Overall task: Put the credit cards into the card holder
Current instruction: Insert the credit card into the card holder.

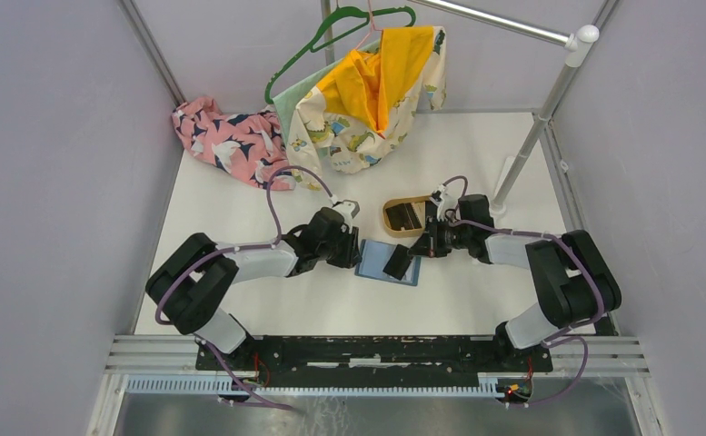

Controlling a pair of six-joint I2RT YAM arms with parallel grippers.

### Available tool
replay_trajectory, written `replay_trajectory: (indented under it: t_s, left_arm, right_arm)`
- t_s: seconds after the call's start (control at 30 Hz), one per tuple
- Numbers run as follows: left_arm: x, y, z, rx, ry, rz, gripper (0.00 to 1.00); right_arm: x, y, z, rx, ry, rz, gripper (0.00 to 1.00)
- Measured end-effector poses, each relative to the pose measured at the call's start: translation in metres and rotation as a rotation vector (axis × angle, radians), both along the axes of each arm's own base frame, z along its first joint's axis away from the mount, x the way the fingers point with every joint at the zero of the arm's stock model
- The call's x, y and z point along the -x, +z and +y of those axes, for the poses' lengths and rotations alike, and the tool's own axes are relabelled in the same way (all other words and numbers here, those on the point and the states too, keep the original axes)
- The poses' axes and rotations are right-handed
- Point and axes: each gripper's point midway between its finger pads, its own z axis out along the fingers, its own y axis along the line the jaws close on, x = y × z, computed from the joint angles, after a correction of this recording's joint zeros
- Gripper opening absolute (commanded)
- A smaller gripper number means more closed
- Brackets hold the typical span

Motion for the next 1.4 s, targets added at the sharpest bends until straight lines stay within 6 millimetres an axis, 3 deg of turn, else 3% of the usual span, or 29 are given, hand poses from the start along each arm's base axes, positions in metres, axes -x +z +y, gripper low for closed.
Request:
replay_trajectory:
  t_s: [0.77, 1.07, 1.4]
  left_arm:
    - [-0.006, 0.000, -0.009, 0.001, -0.051, -0.024, 0.35]
    - [-0.006, 0.000, -0.010, -0.001, -0.054, -0.026, 0.35]
    - [-0.006, 0.000, -0.010, 0.001, -0.058, -0.024, 0.35]
  right_arm:
    - [-0.010, -0.002, -0.005, 0.114, 0.004, 0.000, 0.00]
    - [-0.029, 0.033, -0.014, 0.138, -0.034, -0.155, 0.00]
    - [-0.028, 0.018, -0.016, 0.152, -0.044, -0.106, 0.00]
